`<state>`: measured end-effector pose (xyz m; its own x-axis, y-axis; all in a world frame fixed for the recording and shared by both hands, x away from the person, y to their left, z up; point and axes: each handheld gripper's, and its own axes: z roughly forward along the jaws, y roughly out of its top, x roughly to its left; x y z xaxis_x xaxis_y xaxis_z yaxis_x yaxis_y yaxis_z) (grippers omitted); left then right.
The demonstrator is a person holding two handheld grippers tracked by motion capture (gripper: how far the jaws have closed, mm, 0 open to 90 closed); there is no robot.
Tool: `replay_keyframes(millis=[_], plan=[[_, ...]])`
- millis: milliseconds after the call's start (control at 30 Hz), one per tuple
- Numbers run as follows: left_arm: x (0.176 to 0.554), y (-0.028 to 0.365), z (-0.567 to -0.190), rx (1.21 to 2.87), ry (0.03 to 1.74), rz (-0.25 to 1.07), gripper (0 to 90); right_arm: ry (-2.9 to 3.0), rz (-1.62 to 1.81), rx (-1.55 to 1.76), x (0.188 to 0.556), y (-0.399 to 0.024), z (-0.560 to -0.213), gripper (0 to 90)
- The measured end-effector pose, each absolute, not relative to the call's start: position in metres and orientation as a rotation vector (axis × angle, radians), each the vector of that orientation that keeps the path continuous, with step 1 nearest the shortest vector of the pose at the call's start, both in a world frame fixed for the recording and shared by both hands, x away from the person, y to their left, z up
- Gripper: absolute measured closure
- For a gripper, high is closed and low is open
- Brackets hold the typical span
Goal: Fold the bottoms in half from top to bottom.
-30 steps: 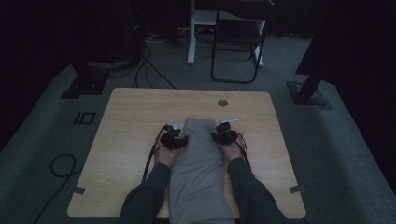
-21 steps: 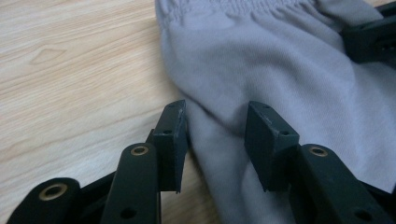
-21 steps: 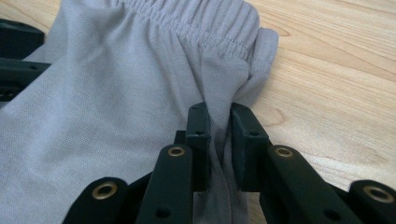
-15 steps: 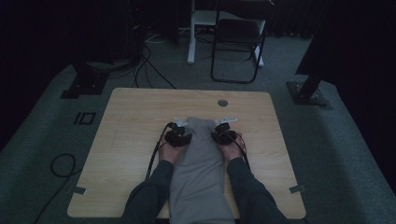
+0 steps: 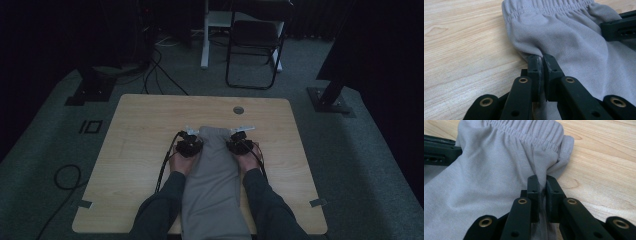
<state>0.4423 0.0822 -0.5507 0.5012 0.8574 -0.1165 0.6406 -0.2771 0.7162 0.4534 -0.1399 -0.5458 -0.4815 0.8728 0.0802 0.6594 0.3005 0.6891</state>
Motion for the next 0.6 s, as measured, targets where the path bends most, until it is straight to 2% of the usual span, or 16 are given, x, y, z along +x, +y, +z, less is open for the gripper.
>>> replay_keyframes(millis=[300, 333, 600], plan=[[0.447, 0.090, -0.543, 1.992, 1.242, 0.376, 86.7, 2.255, 1.004, 1.389, 0.458, -0.143, -0.546, 86.8], [0.449, 0.095, -0.533, 1.980, 1.227, 0.391, 86.7, 2.252, 1.013, 1.387, 0.458, -0.144, -0.546, 86.9], [0.454, 0.102, -0.496, 1.912, 1.182, 0.459, 86.6, 2.187, 1.095, 1.345, 0.469, -0.147, -0.512, 87.3]])
